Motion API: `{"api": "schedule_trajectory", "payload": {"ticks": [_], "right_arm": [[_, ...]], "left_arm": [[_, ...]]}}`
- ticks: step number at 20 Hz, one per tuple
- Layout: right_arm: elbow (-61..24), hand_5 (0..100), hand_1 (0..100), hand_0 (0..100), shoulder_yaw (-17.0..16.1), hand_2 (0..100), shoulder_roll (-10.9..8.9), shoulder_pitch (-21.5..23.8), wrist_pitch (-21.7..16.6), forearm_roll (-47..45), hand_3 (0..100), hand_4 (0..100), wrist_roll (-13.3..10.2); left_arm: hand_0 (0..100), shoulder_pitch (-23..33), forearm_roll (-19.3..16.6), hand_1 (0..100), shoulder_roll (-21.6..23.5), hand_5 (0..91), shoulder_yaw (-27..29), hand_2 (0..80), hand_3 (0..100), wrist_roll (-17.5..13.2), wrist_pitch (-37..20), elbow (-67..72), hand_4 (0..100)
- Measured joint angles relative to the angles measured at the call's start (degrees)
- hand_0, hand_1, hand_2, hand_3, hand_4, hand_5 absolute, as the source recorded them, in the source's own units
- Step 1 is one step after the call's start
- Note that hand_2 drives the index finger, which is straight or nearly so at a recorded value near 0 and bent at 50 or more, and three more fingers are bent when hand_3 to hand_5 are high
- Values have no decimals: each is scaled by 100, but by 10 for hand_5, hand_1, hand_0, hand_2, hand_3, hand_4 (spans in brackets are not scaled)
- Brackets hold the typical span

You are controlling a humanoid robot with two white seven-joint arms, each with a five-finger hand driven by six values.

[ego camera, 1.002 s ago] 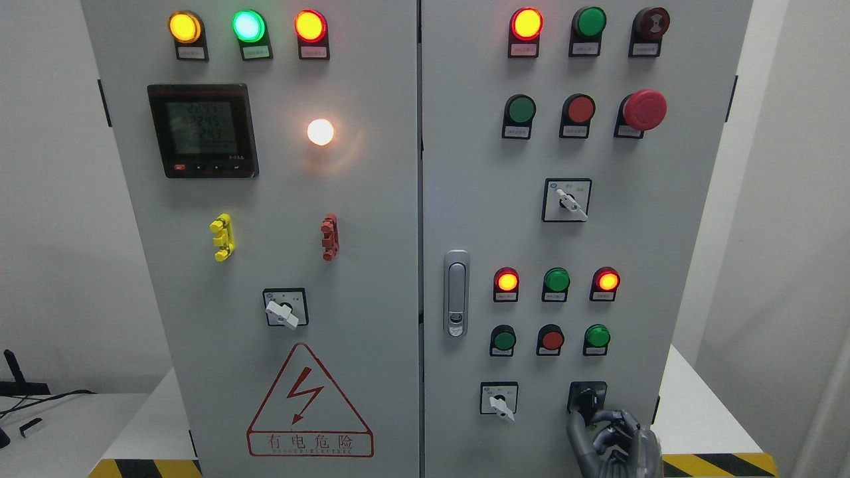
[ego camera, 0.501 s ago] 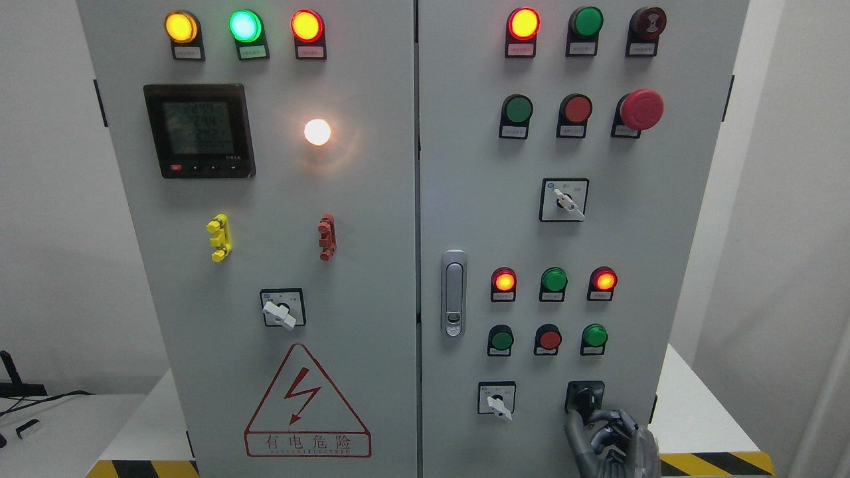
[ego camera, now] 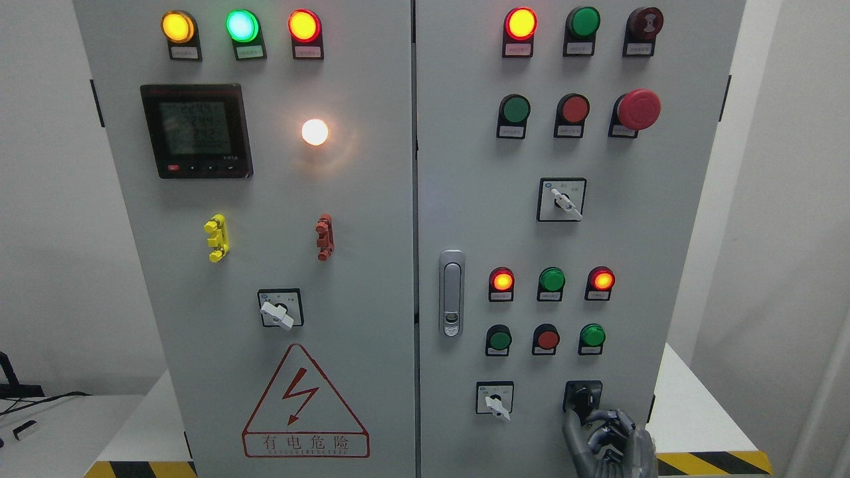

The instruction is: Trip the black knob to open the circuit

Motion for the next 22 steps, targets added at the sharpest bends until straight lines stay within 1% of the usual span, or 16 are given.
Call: {"api": "schedule_trajectory", "payload": {"ticks": [11, 22], "right_arm": [[5, 991, 656, 303, 53, 571, 0, -4, -1, -276, 906, 887, -17], [7, 991, 657, 302, 75, 560, 0, -28, -1, -356, 904, 888, -7]], "left_arm": [[120, 0, 0, 389, -1, 0, 0, 0, 0, 0, 0, 0, 0], [120, 0, 0, 389, -1, 0, 0, 0, 0, 0, 0, 0, 0]]}}
